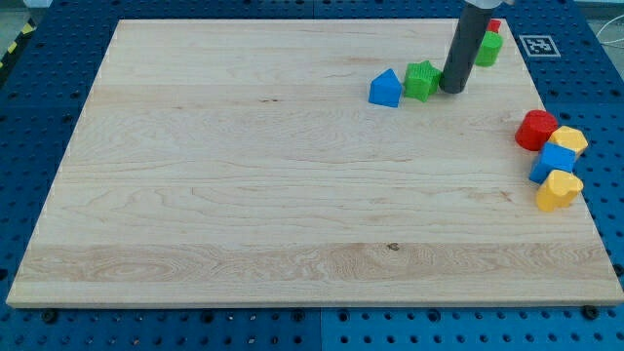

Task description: Slide the green circle slightly to the left

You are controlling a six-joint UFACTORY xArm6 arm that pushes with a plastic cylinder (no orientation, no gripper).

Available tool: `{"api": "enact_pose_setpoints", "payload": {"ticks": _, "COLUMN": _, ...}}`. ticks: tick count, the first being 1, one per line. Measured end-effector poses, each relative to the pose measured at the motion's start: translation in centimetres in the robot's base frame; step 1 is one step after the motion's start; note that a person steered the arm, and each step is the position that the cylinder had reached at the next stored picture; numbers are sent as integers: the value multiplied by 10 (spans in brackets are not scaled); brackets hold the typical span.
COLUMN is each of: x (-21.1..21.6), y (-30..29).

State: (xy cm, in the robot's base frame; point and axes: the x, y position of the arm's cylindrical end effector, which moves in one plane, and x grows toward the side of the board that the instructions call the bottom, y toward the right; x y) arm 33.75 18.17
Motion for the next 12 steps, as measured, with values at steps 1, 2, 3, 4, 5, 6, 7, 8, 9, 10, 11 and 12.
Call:
{"api": "enact_pose_setpoints", "payload": {"ticks": 1, "x": -13, "y": 6}}
{"api": "enact_pose_setpoints", "payload": {"ticks": 2, "x": -23, "y": 26}}
{"api": "enact_pose_setpoints", "payload": {"ticks": 3, "x": -23, "y": 40}}
{"api": "enact_pose_setpoints", "payload": {"ticks": 4, "x": -23, "y": 40}}
{"api": "enact_pose_setpoints", "payload": {"ticks": 5, "x": -38, "y": 34}}
{"api": "enact_pose_setpoints", "payload": {"ticks": 6, "x": -77, "y": 11}}
{"api": "enact_pose_setpoints", "payload": {"ticks": 7, "x": -116, "y": 6}}
{"api": "enact_pose_setpoints", "payload": {"ticks": 8, "x": -145, "y": 5}}
{"api": "enact_pose_setpoints", "payload": {"ticks": 9, "x": -146, "y": 11}}
{"api": "enact_pose_setpoints", "payload": {"ticks": 10, "x": -146, "y": 35}}
{"api": "enact_pose_setpoints", "payload": {"ticks": 11, "x": -146, "y": 80}}
{"api": "enact_pose_setpoints", "payload": {"ticks": 12, "x": -146, "y": 129}}
